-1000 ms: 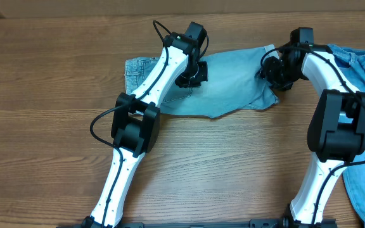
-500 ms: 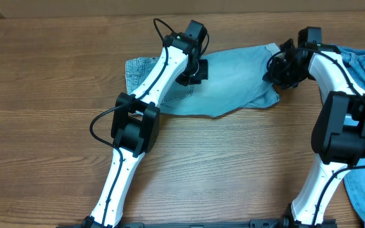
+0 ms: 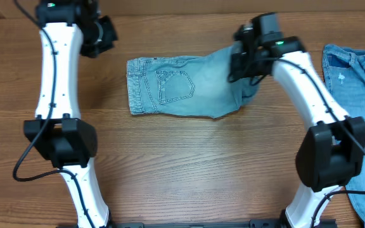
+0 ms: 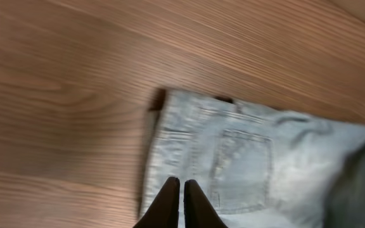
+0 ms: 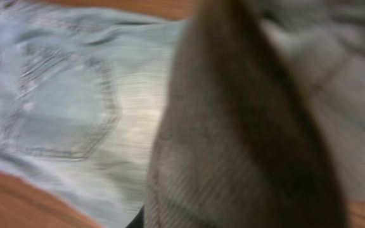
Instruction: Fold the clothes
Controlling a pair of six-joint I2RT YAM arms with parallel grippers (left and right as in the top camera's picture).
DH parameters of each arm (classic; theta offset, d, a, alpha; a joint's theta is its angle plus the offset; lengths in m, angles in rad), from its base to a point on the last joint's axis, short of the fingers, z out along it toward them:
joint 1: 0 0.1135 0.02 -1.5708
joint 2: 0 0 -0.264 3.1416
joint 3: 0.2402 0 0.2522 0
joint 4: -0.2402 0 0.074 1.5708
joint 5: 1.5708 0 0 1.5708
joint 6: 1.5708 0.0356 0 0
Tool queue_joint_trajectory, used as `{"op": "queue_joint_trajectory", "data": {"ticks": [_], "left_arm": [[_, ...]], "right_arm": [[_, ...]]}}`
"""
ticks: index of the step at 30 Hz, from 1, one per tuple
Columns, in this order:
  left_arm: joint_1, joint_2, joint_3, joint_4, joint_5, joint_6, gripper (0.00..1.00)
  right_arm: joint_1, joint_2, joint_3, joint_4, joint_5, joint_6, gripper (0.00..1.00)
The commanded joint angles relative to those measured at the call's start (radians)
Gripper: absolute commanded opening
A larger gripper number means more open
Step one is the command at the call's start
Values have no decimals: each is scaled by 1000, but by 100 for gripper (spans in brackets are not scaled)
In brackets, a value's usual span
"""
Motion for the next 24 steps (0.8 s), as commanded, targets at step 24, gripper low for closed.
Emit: {"op": "queue_joint_trajectory", "data": {"ticks": [24], "left_arm": [[69,-8,4,-145,-168,54,18]], "right_arm": [[379,127,116,160,78,230,4]]}}
